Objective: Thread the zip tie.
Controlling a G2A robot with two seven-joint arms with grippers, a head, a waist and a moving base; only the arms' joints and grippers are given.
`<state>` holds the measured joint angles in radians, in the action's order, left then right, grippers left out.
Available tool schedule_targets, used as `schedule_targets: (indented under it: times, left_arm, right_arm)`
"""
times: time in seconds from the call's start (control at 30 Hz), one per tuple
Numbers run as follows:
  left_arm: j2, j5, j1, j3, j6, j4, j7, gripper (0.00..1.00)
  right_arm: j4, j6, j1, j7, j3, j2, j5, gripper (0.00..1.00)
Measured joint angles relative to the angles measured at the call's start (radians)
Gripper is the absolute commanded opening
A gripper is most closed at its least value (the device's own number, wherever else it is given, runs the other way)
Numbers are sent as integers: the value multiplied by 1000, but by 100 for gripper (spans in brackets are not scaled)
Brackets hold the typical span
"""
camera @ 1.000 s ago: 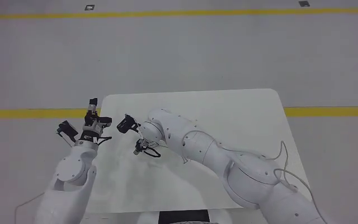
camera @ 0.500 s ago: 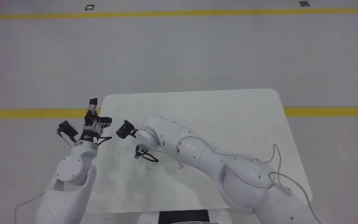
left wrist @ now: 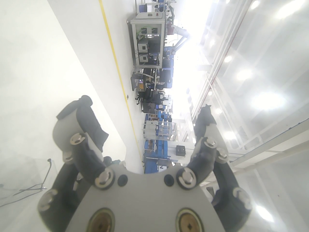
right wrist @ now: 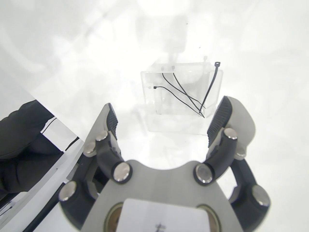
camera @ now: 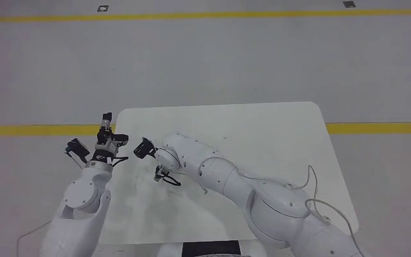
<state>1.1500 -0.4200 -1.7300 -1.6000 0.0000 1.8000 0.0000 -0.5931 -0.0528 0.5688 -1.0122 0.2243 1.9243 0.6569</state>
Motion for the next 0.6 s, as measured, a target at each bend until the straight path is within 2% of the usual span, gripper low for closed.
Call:
schedule_targets:
  times: [0.2, 0.27, 0.33, 0.37, 0.6]
  left_arm:
    - [0, 0, 0, 0, 0, 0, 0, 100]
    - [0, 0, 0, 0, 0, 0, 0, 100]
    - [0, 0, 0, 0, 0, 0, 0, 100]
    - [0, 0, 0, 0, 0, 0, 0, 100]
    - [0, 0, 0, 0, 0, 0, 0, 100]
  right_arm:
    - [-13, 30, 18, -4, -3, 1, 51, 100]
    - [-13, 37, 21, -5, -1, 2, 62, 71]
    - [-16, 43, 26, 1, 1, 4, 75, 60]
    - [-17, 46, 28, 4, 2, 4, 82, 50]
    - [-22, 74, 42, 2, 8, 10, 129, 42]
